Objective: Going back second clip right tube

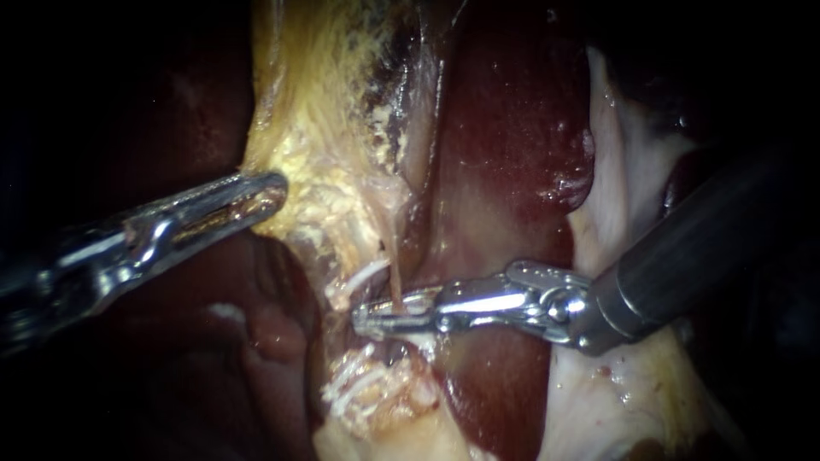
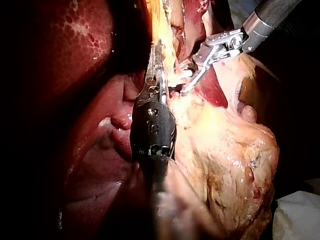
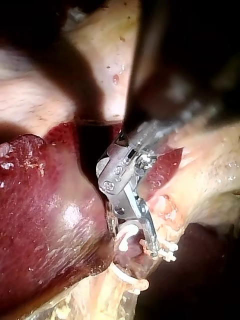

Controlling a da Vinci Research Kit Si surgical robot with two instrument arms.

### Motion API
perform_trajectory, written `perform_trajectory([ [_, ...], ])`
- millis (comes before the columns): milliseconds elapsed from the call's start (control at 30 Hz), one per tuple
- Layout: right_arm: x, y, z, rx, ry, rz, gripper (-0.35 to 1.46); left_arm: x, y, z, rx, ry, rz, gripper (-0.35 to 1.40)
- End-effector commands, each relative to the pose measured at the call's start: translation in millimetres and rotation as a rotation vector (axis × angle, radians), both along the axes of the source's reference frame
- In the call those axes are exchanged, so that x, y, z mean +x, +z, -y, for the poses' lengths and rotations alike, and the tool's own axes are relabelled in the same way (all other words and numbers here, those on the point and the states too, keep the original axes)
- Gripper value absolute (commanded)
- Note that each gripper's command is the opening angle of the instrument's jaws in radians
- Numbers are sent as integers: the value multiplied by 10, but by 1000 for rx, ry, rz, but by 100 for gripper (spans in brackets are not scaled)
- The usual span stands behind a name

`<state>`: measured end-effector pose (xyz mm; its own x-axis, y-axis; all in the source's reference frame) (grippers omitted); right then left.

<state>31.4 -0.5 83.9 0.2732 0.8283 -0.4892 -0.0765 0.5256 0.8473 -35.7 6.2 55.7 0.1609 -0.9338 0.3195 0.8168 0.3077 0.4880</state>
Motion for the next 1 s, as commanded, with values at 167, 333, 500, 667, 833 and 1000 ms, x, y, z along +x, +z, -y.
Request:
perform_trajectory([
  [167, -13, 8, -7, -18, 4, -1, 60, 0, 0, 1, 0, -2, -1, -35],
  [333, -18, 11, -8, -24, 3, -2, 60, 0, 0, 1, 0, -3, -2, -35],
  [500, -13, -2, -3, -28, 2, -3, 60, 0, 1, 1, 0, -4, -2, -35],
  [667, -14, 0, -1, -35, 0, -4, 60, 0, 2, 1, -1, -5, -3, -35],
  [833, -13, -6, 1, -61, -8, -10, 60, 0, 2, 1, -1, -6, -4, -35],
  [1000, -39, -2, -14, -128, -25, -25, 60, 0, 2, 2, -1, -6, -4, -35],
])
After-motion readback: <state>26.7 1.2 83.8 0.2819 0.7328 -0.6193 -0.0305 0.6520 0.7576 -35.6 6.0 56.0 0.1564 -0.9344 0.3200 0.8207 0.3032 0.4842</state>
